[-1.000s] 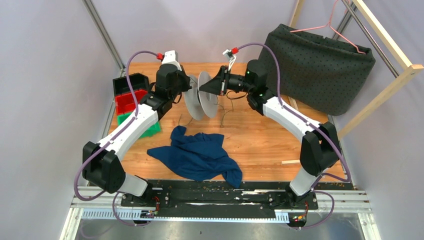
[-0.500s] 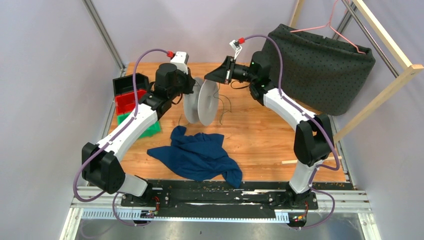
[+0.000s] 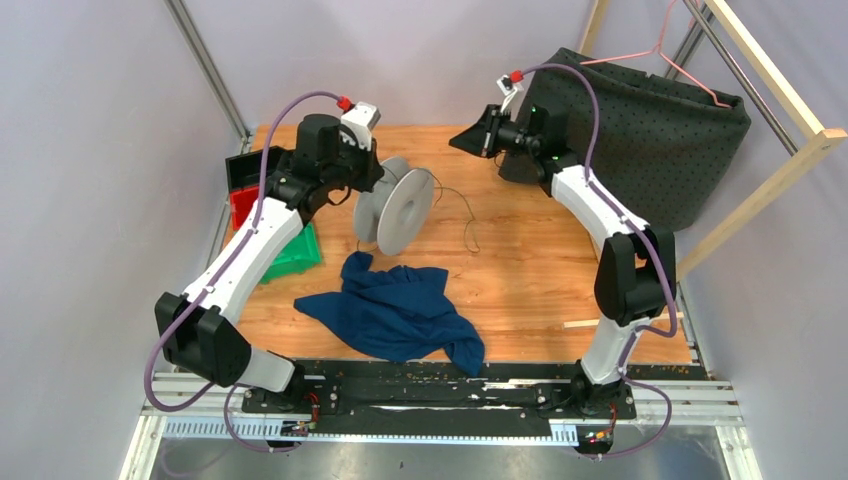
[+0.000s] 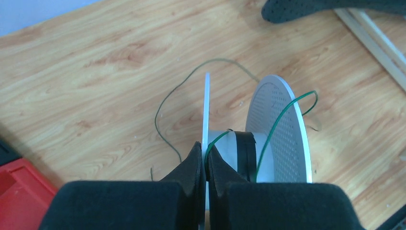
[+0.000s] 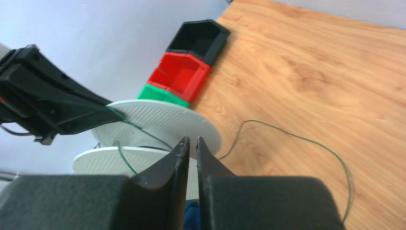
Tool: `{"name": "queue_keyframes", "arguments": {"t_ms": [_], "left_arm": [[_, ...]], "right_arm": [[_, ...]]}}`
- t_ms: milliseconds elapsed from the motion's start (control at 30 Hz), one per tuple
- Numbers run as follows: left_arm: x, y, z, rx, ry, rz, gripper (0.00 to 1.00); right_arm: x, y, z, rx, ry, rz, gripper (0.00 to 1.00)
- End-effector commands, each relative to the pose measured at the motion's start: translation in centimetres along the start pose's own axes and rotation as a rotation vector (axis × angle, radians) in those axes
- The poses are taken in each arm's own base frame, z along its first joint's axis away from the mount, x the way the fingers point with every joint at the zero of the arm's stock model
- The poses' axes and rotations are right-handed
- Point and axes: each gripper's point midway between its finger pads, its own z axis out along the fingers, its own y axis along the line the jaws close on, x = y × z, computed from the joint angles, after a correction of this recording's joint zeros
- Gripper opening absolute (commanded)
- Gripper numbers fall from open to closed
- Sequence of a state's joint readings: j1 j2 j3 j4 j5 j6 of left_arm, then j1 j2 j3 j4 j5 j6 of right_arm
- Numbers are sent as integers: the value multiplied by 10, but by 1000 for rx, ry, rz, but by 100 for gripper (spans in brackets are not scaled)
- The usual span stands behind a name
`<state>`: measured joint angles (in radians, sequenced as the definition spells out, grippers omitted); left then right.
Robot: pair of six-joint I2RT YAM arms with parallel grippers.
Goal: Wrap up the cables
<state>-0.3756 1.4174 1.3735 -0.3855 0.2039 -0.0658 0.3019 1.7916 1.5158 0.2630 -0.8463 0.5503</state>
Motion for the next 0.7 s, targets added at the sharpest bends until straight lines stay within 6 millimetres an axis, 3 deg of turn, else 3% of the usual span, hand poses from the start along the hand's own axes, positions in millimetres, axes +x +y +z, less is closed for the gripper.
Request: {"name": "queue_keyframes", "arguments": {"t_ms": [0, 133, 233, 367, 500, 667], "left_arm": [[-17, -10, -21, 57, -20, 33, 0], [-21, 0, -17, -4, -58, -7, 0], [-19, 14, -6, -76, -119, -64, 0], [-19, 22, 6, -110, -218, -112, 0], [-32, 27, 2, -139, -255, -96, 0], [-66, 35, -26, -210, -358, -85, 0]], "right_arm": [[-7, -28, -8, 74, -17, -51, 15], [4, -37, -9, 93, 1, -39, 27], [17, -47, -12, 133, 27, -24, 42], [37, -54, -22, 177, 53, -34, 47], [60, -50, -41, 196, 47, -113, 49], [118, -43, -59, 254, 158, -356, 55]]}}
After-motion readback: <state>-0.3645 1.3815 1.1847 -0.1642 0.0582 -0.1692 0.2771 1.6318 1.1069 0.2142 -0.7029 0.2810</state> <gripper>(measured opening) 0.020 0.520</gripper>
